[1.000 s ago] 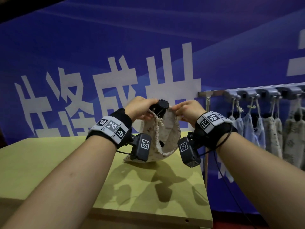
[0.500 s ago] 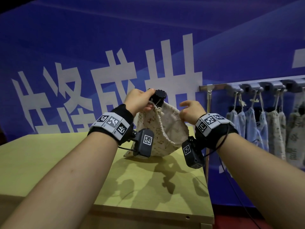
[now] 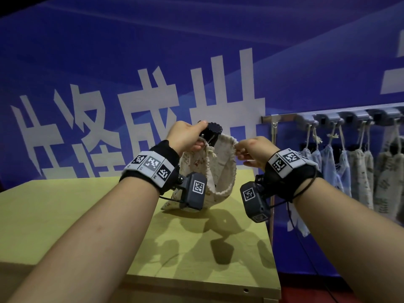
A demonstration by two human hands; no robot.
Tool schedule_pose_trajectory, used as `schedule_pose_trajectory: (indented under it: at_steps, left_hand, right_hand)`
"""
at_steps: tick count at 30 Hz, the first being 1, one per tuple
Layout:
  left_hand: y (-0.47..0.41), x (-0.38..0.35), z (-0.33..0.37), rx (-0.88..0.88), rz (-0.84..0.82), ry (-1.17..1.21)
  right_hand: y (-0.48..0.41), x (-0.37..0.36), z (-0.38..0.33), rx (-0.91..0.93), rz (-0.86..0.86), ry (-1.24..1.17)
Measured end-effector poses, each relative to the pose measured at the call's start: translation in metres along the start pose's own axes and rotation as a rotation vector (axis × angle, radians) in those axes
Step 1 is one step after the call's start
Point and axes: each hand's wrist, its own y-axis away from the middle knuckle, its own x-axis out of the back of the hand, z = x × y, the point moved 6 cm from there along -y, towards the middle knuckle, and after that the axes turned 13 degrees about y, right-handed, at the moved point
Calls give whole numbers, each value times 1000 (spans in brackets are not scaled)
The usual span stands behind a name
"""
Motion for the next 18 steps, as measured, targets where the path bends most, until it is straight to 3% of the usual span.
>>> schedule_pose_trajectory:
  at_steps: [10, 14, 18]
  left_hand:
    - [3, -1, 1, 2, 3, 9]
    - [4, -3, 1, 3, 1, 20]
    - [5, -5, 1, 26, -13, 12]
  right_hand:
    - [4, 21, -10, 150, 216, -120]
    - [8, 18, -11, 192, 178, -287]
    - [11, 6, -14, 201, 115, -274]
